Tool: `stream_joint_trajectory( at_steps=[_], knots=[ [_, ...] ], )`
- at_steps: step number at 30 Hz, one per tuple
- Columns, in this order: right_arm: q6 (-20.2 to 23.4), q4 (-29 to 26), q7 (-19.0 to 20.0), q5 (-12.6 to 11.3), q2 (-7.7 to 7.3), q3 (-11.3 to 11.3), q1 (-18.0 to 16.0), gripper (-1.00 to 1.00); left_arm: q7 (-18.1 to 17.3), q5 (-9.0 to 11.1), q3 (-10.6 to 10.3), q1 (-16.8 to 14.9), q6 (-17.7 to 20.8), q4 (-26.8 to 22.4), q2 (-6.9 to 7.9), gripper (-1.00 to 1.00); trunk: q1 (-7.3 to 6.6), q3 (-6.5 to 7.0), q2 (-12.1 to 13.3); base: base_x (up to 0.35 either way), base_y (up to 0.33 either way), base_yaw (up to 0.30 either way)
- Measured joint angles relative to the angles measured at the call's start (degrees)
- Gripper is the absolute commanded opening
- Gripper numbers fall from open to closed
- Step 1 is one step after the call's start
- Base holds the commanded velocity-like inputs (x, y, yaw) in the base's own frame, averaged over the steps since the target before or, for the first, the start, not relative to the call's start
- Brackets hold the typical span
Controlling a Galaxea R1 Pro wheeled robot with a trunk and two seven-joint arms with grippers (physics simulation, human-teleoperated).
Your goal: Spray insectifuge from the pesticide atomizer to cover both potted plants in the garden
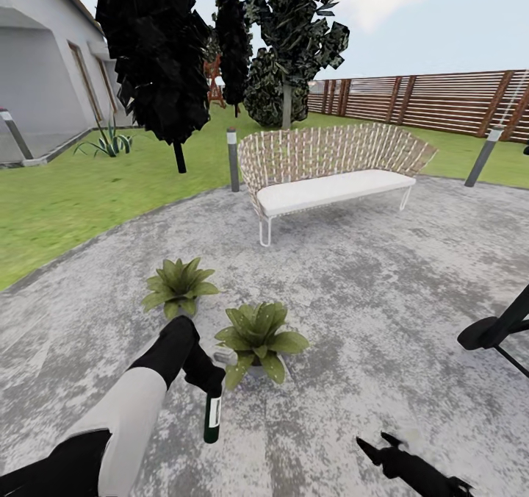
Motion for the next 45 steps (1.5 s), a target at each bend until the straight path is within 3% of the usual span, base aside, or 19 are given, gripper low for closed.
stream_joint_trajectory(
  at_steps=[2, 5, 7, 9, 12, 17, 20, 22, 24, 26, 28, 31, 45],
  knots=[
    [-3.74, 1.70, -0.14, 0.26, 1.27, -0.02, -0.01, 1.00, -1.41, 0.08, -0.14, -0.25, 0.06, -0.01, 0.17, -1.00, 0.00, 0.00, 0.00, 0.000, 0.000, 0.000],
    [-6.73, 2.47, -0.22, 0.39, 3.46, 0.01, -0.01, 1.00, -7.09, -0.56, -0.59, -0.81, -0.18, 0.22, 0.23, -1.00, 0.00, 0.00, 0.00, 0.000, 0.000, 0.000],
    [-7.19, 2.58, -0.24, 0.43, 3.96, -0.02, -0.02, 1.00, -8.87, -1.74, -0.75, -1.62, -0.29, 0.86, 0.18, -1.00, 0.00, 0.00, 0.00, 0.000, 0.000, 0.000],
    [-7.43, 3.21, -0.27, 0.43, 4.20, -0.02, -0.02, 1.00, -9.86, -4.09, -0.76, -4.59, -0.27, 3.85, 0.02, -1.00, 0.00, 0.01, 0.00, 0.000, 0.000, 0.000],
    [-7.53, 4.19, -0.48, 0.41, 4.34, -0.05, -0.02, 1.00, -10.28, -6.38, -0.63, -11.30, -0.17, 14.12, -0.24, -1.00, -0.01, 0.01, 0.00, 0.000, 0.000, 0.000],
    [-7.69, 4.54, -2.64, 0.40, 4.56, -0.04, -0.02, 1.00, -10.41, -7.44, -1.53, -24.46, 0.16, 29.31, -0.73, -1.00, -0.01, 0.01, -0.01, 0.000, 0.000, 0.000],
    [-7.74, 4.51, -2.95, 0.36, 4.64, -0.09, -0.02, 1.00, -10.56, -7.55, -4.90, -31.37, 0.39, 33.06, -1.72, -1.00, -0.01, 0.01, -0.01, 0.000, 0.000, 0.000],
    [-7.75, 4.44, -3.01, 0.32, 4.65, -0.16, -0.02, 1.00, -10.57, -7.57, -7.21, -34.30, 0.50, 33.78, -2.33, -1.00, -0.01, 0.01, -0.01, 0.000, 0.000, 0.000],
    [-7.75, 4.36, -3.04, 0.28, 4.66, -0.20, -0.02, 1.00, -10.55, -7.66, -8.24, -36.16, 0.55, 33.98, -2.34, -1.00, -0.01, 0.01, 0.00, 0.000, 0.000, 0.000],
    [-7.75, 4.32, -3.04, 0.26, 4.62, -0.21, -0.02, 1.00, -10.51, -8.47, -8.58, -36.81, 0.53, 34.03, -2.35, -1.00, 0.00, 0.01, 0.00, 0.000, 0.000, 0.000],
    [-7.74, 4.19, -3.05, 0.25, 4.58, -0.22, -0.02, 1.00, -10.58, -12.40, -8.96, -37.14, 0.45, 33.94, -2.34, -1.00, 0.00, 0.00, 0.00, 0.000, 0.000, 0.000],
    [-7.74, 4.14, -3.05, 0.24, 4.57, -0.22, -0.02, 1.00, -10.64, -14.24, -8.69, -37.11, 0.58, 33.80, -2.34, -1.00, 0.00, 0.00, 0.00, 0.000, 0.000, 0.000],
    [-7.75, 4.29, -3.20, 0.25, 3.96, -0.34, -0.02, 1.00, -10.66, -14.86, -8.58, -36.73, 0.52, 33.60, -2.34, -1.00, -0.03, 0.01, 0.00, 0.147, -0.022, 0.000]
  ],
)
